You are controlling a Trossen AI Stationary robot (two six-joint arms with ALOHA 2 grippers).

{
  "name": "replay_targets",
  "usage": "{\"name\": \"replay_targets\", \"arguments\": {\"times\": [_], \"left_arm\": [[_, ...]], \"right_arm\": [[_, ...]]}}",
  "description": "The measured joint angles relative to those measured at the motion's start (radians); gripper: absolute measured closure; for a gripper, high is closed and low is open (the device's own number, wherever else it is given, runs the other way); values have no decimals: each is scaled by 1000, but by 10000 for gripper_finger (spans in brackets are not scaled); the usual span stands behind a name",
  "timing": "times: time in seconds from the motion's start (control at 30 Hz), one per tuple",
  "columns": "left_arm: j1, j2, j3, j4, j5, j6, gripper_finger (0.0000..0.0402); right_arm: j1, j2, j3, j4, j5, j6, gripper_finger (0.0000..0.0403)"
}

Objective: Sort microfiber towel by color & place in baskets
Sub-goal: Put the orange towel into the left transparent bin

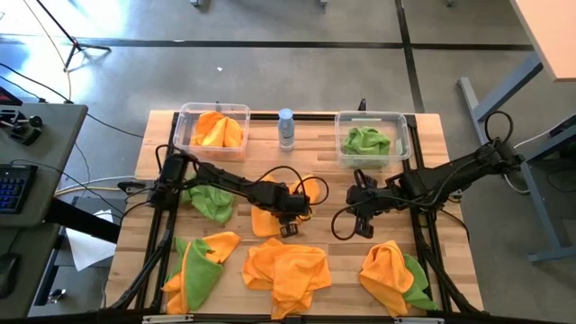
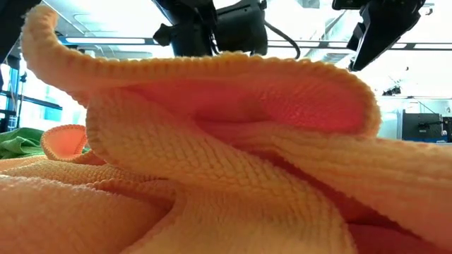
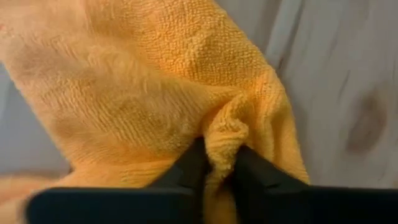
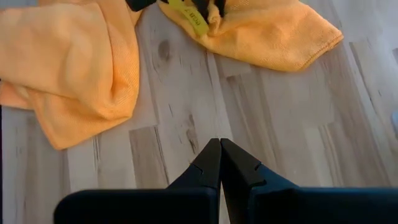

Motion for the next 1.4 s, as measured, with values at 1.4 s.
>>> {"name": "replay_targets", "arguments": {"times": [1.4], "left_arm": [[588, -818, 280, -597, -490, 93, 401]], "right_arm": [[-152, 256, -2, 162, 142, 94, 403]]}}
